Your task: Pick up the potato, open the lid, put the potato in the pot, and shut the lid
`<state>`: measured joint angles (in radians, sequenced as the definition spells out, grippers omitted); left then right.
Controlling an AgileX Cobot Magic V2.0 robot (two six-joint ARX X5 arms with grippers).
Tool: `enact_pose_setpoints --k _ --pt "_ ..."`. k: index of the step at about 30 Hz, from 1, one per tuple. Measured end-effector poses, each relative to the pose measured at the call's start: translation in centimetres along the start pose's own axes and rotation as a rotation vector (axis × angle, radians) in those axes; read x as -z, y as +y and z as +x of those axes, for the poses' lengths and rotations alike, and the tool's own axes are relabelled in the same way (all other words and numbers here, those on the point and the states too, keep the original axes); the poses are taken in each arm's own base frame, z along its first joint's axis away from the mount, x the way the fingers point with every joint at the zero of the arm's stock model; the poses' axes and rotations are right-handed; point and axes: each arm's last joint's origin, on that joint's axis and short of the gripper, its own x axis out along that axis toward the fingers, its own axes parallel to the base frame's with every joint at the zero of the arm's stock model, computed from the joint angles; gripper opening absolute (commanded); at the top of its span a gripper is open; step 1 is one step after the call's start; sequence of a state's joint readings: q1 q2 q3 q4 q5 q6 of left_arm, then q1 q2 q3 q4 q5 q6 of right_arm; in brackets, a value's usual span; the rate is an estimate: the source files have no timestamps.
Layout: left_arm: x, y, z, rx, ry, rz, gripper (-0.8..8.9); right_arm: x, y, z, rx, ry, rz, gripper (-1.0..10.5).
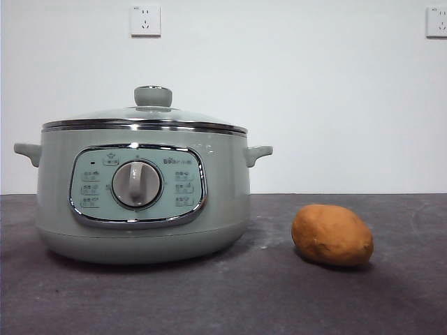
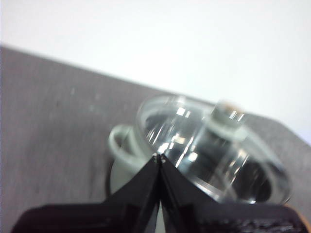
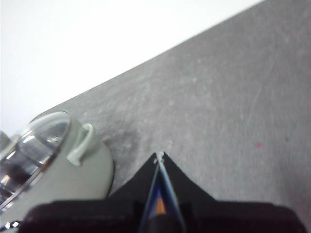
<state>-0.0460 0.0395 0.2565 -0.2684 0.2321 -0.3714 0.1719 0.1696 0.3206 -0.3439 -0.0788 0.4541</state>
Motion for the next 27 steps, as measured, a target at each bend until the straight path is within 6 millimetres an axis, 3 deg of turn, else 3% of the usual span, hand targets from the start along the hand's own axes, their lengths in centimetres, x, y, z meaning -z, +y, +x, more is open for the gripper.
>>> enact_pose_setpoints --k 10,19,22,24,27 --pt "-6.7 -3.1 -1.0 0.099 -0.04 0.022 -0.06 -7.4 3.6 -0.3 0.016 0.038 -0.113 -0.2" --pt "-10.5 -4.3 1.8 0.15 0.235 0.053 0.0 -11.3 5.9 1.5 -0.103 0.251 -0.207 -0.1" --pt "-11.5 -4.3 3.1 0.138 0.29 0.069 0.48 -11.7 6.4 2.5 -0.183 0.337 -0.225 0.7" --pt "-12.0 -4.4 3.8 0.141 0.307 0.071 1.73 -11.7 6.4 3.2 -0.207 0.371 -0.224 1.8" --pt "-12.4 -4.3 4.9 0.156 0.337 0.066 3.66 -11.4 6.2 4.3 -0.202 0.417 -0.221 4.4"
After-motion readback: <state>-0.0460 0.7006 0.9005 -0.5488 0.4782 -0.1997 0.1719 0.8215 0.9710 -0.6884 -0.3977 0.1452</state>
